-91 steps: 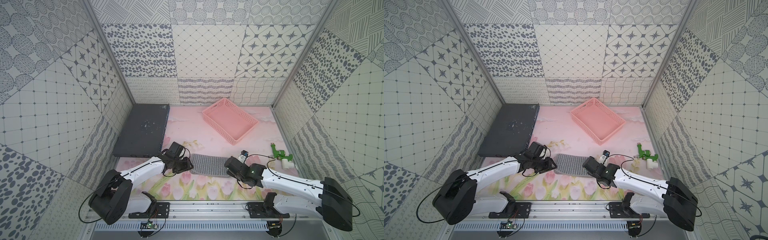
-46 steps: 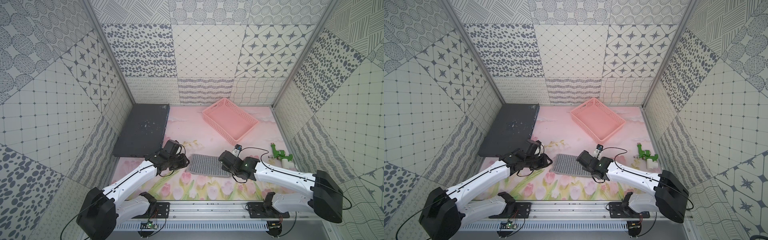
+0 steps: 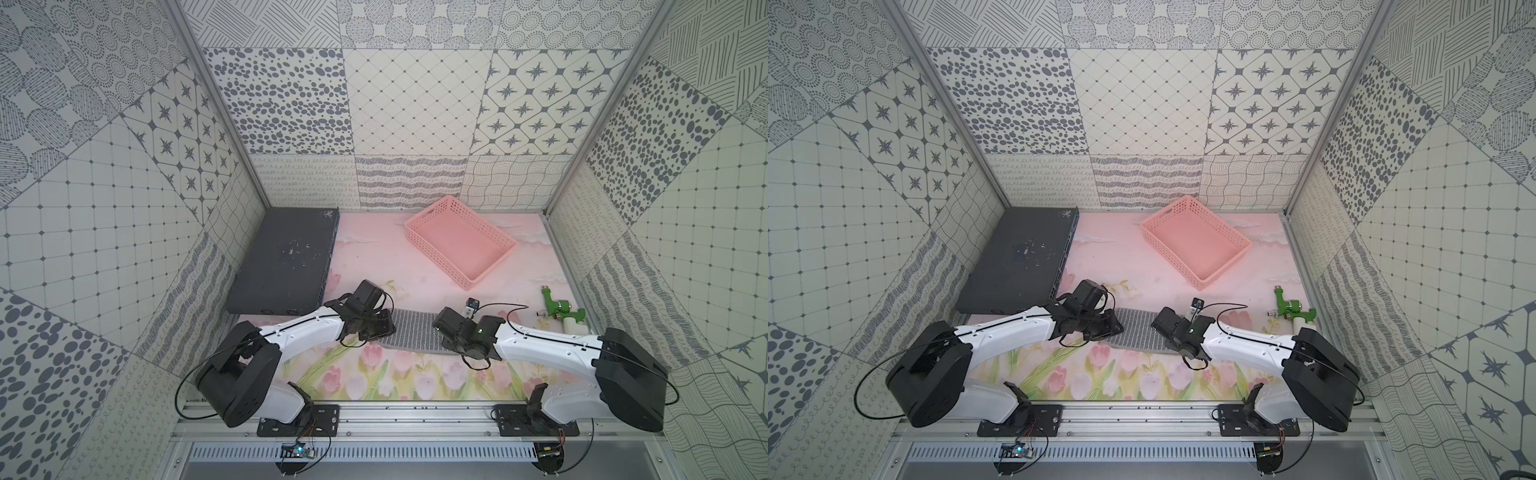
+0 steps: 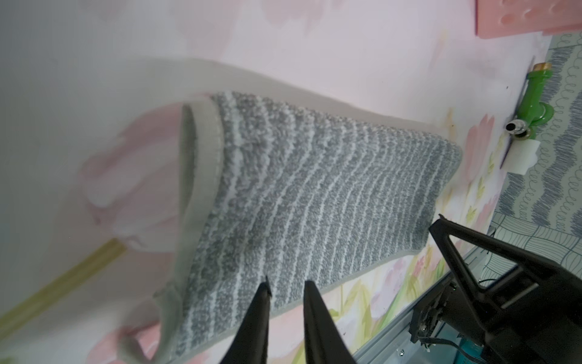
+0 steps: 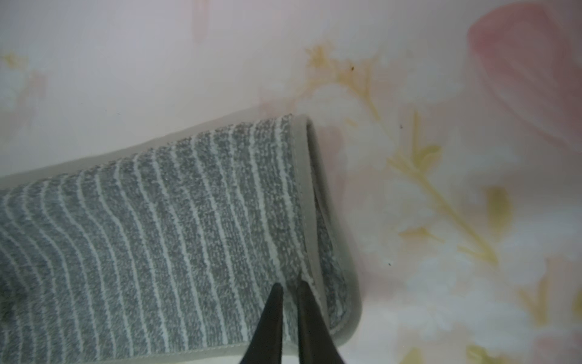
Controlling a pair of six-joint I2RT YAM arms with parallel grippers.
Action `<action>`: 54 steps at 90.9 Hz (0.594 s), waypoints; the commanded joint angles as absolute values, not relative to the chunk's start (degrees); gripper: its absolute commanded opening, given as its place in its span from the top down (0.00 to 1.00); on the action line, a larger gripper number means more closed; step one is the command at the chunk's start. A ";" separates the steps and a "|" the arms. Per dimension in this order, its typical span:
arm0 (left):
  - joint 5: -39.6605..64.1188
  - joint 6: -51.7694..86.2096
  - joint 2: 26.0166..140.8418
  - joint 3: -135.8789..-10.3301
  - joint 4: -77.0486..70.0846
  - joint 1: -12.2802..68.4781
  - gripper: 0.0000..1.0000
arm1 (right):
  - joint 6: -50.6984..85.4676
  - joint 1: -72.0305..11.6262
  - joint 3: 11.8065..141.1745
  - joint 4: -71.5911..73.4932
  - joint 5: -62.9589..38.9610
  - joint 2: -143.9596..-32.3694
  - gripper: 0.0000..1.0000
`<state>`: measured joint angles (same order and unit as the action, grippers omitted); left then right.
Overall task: Fold the square dishcloth
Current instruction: Smooth out the cleaning item at the center of the board.
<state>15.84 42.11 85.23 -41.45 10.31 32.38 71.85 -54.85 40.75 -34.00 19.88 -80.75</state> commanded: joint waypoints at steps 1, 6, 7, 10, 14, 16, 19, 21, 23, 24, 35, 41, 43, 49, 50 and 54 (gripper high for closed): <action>15.73 43.19 89.39 -42.04 4.59 32.87 0.79 | 72.61 -53.54 38.45 -30.59 17.99 -82.23 0.87; 14.85 43.27 90.75 -41.86 4.62 32.79 0.80 | 72.23 -52.64 37.69 -30.16 17.49 -82.18 0.87; 14.76 43.25 90.99 -41.85 4.59 32.79 0.80 | 72.15 -52.43 37.52 -30.15 17.45 -82.09 0.87; 14.38 43.33 91.79 -41.77 4.53 32.72 0.81 | 71.90 -51.82 36.96 -30.15 17.29 -81.64 0.87; 13.99 43.46 92.69 -41.61 4.41 32.58 0.82 | 71.64 -50.92 36.10 -30.15 17.16 -80.70 0.87; 13.85 43.58 93.02 -41.54 4.36 32.49 0.83 | 71.48 -50.46 35.66 -30.15 17.10 -80.16 0.87; 13.76 43.60 93.48 -41.35 4.26 32.39 0.84 | 71.10 -49.85 35.14 -30.15 16.87 -79.22 0.86; 13.70 43.71 93.68 -41.25 4.16 32.29 0.84 | 70.66 -49.44 34.85 -30.12 16.76 -78.60 0.85; 13.58 43.73 93.75 -41.12 4.09 32.20 0.84 | 70.20 -49.12 34.64 -30.14 16.61 -77.97 0.83; 13.51 43.75 93.81 -41.04 4.07 32.14 0.84 | 69.95 -48.95 34.59 -30.14 16.52 -77.70 0.82; 13.94 43.86 93.74 -40.91 3.85 31.99 0.84 | 66.66 -47.11 34.88 -30.23 15.46 -75.20 0.72; 15.23 43.91 93.41 -41.16 3.52 31.99 0.81 | 65.48 -45.86 35.04 -30.23 14.35 -73.63 0.69; 15.94 43.94 93.25 -41.32 3.41 31.99 0.79 | 65.06 -45.50 35.13 -30.23 13.98 -73.03 0.69; 17.94 43.99 92.54 -41.99 3.30 32.12 0.73 | 63.73 -44.58 35.59 -30.28 13.16 -71.18 0.67; 18.29 44.01 92.37 -42.09 3.32 32.14 0.72 | 63.42 -44.44 35.68 -30.30 13.00 -70.92 0.66; 19.54 44.13 91.61 -42.64 3.10 32.37 0.68 | 62.42 -43.84 36.12 -30.44 12.11 -69.81 0.65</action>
<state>18.24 44.01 92.33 -41.56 2.20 32.27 66.32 -45.08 35.53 -30.09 14.00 -72.99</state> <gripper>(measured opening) 0.283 0.333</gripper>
